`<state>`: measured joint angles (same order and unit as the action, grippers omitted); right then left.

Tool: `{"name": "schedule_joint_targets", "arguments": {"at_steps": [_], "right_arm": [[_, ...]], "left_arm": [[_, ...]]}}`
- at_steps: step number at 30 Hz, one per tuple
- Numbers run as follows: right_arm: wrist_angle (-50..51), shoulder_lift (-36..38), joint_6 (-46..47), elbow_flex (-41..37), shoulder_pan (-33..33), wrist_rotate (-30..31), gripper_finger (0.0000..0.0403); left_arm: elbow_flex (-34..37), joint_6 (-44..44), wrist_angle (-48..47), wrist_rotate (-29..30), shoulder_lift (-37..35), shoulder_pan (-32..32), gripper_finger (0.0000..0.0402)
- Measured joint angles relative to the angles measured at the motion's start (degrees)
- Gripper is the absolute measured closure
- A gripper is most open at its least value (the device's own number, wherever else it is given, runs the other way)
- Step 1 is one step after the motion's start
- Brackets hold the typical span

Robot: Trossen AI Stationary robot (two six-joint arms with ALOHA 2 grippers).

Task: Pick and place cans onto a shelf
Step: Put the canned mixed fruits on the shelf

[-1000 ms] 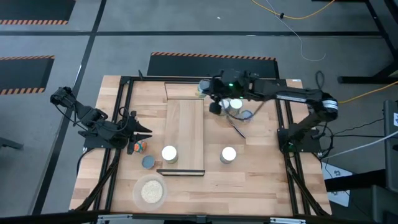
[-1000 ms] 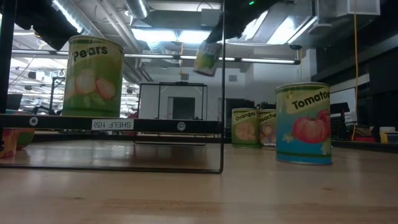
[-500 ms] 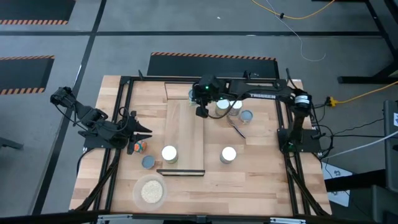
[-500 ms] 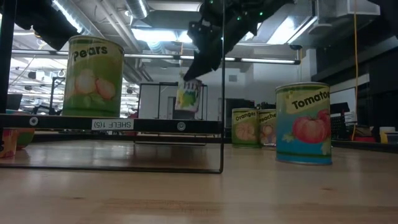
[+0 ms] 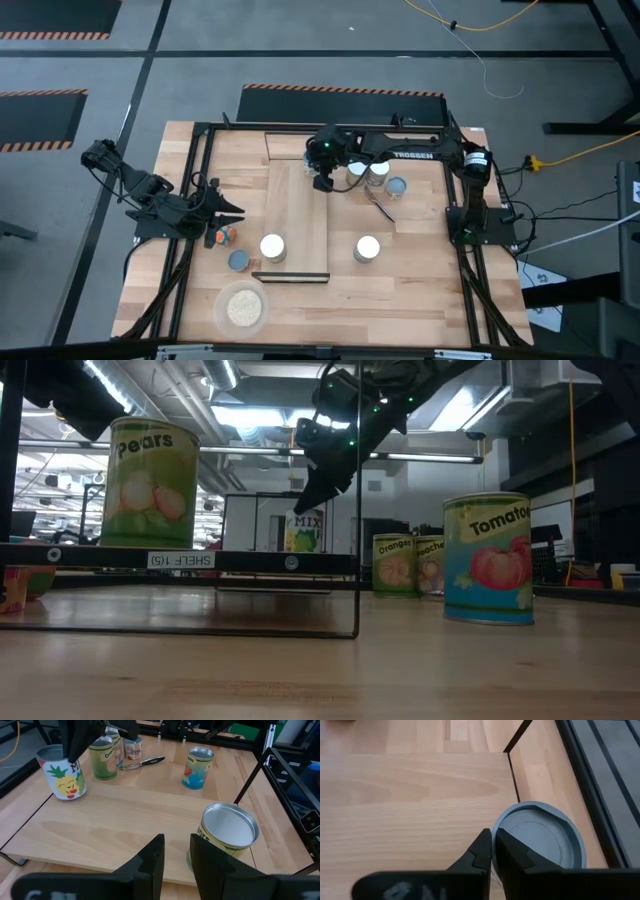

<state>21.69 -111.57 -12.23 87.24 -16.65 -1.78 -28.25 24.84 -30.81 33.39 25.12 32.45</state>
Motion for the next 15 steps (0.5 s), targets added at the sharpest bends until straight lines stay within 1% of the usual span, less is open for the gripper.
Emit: {"name": "schedule_joint_targets", "arguments": {"at_steps": [4,8,15], "right_arm": [[0.0,0.0,0.3,0.0,0.0,0.0,0.0377],[-0.1,0.0,3.2,-0.1,0.0,0.0,0.0377],[0.5,0.0,2.9,-0.3,0.0,0.0,0.0377]], "left_arm": [[0.0,0.0,0.0,0.0,0.0,0.0,0.0316],[0.0,0.0,0.0,0.0,0.0,0.0,0.0316],[0.0,0.0,0.0,0.0,0.0,0.0,0.0316]]}}
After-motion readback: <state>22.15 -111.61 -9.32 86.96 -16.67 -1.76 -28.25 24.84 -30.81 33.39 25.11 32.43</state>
